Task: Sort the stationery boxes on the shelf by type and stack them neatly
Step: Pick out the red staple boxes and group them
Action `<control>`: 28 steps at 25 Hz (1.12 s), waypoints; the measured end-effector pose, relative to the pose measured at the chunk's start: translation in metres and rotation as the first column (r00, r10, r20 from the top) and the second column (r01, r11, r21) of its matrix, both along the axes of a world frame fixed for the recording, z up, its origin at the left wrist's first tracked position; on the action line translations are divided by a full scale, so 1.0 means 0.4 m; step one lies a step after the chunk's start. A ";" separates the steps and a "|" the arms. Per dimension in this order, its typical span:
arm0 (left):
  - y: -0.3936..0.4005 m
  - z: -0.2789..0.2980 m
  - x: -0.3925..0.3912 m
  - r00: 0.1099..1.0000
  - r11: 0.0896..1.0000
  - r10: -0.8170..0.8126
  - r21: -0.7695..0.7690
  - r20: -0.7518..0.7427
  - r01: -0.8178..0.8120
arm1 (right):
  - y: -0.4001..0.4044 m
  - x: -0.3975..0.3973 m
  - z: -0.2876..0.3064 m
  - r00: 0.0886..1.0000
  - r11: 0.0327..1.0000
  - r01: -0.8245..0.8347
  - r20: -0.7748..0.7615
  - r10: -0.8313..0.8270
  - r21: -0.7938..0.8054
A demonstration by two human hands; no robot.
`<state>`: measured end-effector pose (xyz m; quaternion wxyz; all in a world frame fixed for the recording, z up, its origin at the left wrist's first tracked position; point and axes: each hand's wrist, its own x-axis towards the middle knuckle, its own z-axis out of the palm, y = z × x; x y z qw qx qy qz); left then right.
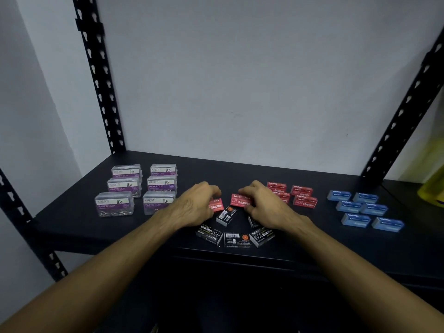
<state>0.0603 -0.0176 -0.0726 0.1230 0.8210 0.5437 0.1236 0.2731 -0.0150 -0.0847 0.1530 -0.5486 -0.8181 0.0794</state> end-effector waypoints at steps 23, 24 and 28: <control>0.054 0.027 0.020 0.988 0.991 -0.089 -0.085 0.126 0.100 | -0.047 0.027 0.034 0.988 0.996 0.088 -0.131 -0.085 0.014; 0.056 0.033 0.024 0.987 0.993 -0.088 -0.070 0.136 0.098 | -0.051 0.036 0.042 0.985 0.994 0.104 -0.143 -0.098 0.032; 0.059 0.046 0.084 0.973 0.993 -0.116 -0.015 0.198 0.121 | -0.065 0.112 0.080 0.972 0.978 0.191 -0.157 -0.176 0.084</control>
